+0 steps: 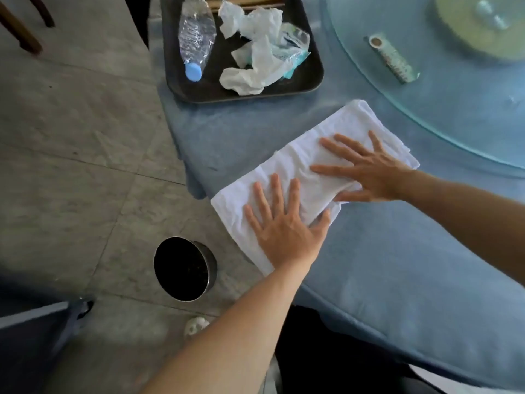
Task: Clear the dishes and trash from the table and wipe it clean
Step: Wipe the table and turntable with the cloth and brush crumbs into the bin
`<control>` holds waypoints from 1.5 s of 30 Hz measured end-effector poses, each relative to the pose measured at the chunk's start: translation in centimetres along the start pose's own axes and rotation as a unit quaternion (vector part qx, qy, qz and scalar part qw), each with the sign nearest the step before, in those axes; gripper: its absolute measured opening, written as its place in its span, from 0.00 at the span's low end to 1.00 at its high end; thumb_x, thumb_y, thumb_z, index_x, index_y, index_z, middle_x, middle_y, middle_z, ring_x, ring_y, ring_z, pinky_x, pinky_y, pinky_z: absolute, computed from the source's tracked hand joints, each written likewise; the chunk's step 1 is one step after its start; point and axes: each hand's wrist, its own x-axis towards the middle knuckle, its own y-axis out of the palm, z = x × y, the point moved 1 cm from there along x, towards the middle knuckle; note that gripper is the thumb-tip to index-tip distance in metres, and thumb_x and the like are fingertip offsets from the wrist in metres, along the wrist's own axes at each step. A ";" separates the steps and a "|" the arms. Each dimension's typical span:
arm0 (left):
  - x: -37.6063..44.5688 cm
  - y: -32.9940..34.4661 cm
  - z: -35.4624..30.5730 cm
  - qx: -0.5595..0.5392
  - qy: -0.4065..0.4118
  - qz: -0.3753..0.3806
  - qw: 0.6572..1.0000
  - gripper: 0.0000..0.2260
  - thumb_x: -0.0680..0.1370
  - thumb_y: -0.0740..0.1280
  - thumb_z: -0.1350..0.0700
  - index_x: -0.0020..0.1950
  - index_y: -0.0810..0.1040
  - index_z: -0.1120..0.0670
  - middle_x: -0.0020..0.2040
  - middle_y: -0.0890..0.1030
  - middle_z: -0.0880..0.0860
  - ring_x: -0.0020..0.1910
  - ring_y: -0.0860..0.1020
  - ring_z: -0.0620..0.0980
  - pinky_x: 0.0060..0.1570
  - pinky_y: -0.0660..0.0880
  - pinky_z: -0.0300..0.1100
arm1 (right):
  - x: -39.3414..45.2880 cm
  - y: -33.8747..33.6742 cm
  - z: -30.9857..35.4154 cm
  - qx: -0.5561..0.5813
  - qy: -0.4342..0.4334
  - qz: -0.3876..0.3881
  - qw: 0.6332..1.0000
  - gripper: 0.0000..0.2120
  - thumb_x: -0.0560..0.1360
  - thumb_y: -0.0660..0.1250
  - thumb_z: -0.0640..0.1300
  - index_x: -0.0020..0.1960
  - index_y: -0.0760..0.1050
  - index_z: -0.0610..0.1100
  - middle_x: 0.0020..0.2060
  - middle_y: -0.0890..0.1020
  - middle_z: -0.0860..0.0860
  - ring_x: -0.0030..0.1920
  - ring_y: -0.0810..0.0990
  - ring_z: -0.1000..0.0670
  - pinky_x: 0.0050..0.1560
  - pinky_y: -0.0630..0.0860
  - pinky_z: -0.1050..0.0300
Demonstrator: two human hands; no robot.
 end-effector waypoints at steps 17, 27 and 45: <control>0.4 -1.1 0.4 0.063 0.014 0.163 0.985 0.39 0.75 0.49 0.27 0.83 0.48 0.41 0.84 0.40 0.50 0.81 0.36 0.60 0.74 0.35 0.65 | -1.5 0.7 3.5 0.120 0.149 0.011 0.981 0.36 0.71 0.54 0.75 0.76 0.45 0.79 0.83 0.39 0.58 0.84 0.42 0.45 0.73 0.46 0.20; 1.5 -3.4 0.4 0.018 -0.021 0.305 0.952 0.39 0.70 0.41 0.25 0.78 0.34 0.34 0.77 0.27 0.41 0.76 0.24 0.52 0.73 0.28 0.62 | -1.3 1.1 3.7 0.200 0.139 -0.027 0.969 0.37 0.70 0.63 0.68 0.77 0.53 0.76 0.84 0.42 0.58 0.84 0.41 0.44 0.71 0.38 0.18; 8.6 -10.2 -0.6 -0.177 0.049 0.287 0.940 0.14 0.78 0.62 0.51 0.60 0.80 0.52 0.65 0.77 0.54 0.68 0.71 0.56 0.64 0.66 0.44 | -3.3 -3.7 16.9 0.661 0.618 -0.264 0.334 0.24 0.79 0.70 0.48 0.72 0.69 0.50 0.58 0.79 0.55 0.52 0.81 0.59 0.56 0.81 0.52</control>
